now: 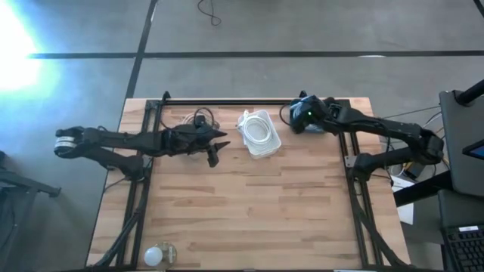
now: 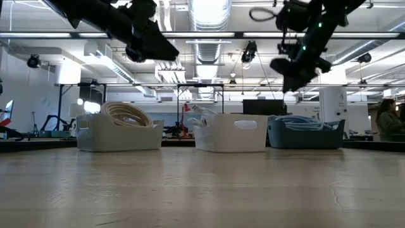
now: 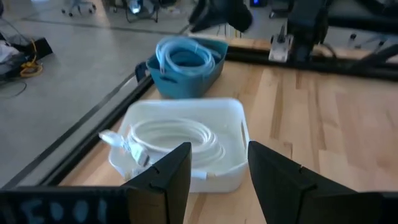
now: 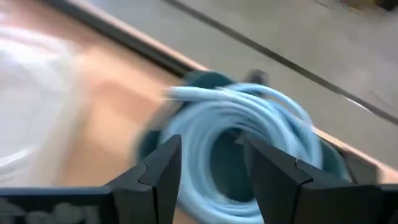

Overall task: Sort HDMI cables
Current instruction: Return to Home Position

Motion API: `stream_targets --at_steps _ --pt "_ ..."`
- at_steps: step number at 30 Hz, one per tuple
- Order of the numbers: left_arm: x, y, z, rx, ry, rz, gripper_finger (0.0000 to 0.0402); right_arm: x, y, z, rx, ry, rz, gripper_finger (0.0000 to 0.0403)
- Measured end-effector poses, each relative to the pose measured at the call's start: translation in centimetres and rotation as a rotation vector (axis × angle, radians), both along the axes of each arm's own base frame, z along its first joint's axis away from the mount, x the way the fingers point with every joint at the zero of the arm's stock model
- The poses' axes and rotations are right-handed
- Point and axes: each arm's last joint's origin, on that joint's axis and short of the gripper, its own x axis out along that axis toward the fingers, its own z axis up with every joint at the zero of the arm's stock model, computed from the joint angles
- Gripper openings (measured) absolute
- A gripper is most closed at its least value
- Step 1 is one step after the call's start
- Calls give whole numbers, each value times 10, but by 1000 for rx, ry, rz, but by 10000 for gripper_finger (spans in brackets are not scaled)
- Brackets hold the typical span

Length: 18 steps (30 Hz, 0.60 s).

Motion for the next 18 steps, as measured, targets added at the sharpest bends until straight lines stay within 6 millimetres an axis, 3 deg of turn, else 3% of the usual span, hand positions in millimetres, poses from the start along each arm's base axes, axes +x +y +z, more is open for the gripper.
stream_targets --at_steps 8,14,18 --pt "-37 -4 27 32 -102 -5 167 10 49 31 -38 -30 446 154" --pt "-72 -7 9 34 -172 -4 167 -9 89 37 -60 -166 787 146" --pt "-94 -9 -10 37 -286 -5 167 -25 101 31 -132 -330 911 146"
